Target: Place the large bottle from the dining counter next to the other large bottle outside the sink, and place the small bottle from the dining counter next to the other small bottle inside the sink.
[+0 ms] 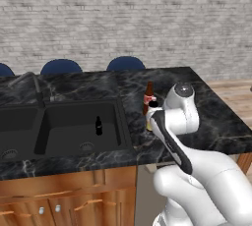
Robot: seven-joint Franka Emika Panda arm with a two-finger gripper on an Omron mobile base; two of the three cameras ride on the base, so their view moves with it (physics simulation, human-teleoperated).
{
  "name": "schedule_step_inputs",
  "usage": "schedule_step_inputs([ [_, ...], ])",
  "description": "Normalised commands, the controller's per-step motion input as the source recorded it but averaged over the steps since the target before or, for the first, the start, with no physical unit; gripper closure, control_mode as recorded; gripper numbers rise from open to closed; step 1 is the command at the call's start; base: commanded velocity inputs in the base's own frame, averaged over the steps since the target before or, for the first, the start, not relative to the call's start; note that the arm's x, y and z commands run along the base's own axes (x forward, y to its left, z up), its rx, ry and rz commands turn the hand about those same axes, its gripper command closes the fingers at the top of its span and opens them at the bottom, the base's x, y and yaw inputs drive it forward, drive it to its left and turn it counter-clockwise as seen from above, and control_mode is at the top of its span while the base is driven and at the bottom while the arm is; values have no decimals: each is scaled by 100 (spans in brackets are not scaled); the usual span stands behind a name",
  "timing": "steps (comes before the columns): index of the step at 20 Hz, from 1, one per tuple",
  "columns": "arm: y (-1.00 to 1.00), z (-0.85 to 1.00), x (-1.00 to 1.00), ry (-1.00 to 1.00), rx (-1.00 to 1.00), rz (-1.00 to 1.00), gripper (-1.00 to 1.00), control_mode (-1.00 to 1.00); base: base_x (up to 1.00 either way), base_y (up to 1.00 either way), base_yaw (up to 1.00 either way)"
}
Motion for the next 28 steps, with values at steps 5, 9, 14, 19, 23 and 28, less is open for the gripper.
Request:
schedule_step_inputs([
  [5,0,0,-9,0,4,0,-100,100,-3,0,0],
  [9,0,0,0,0,0,0,-100,100,-26,0,0],
  [14,0,0,0,0,0,0,-100,100,-51,15,0],
  [19,0,0,0,0,0,0,-100,100,-28,34,0],
  [23,0,0,0,0,0,0,-100,100,0,59,0],
  [28,0,0,0,0,0,0,-100,100,0,88,0],
])
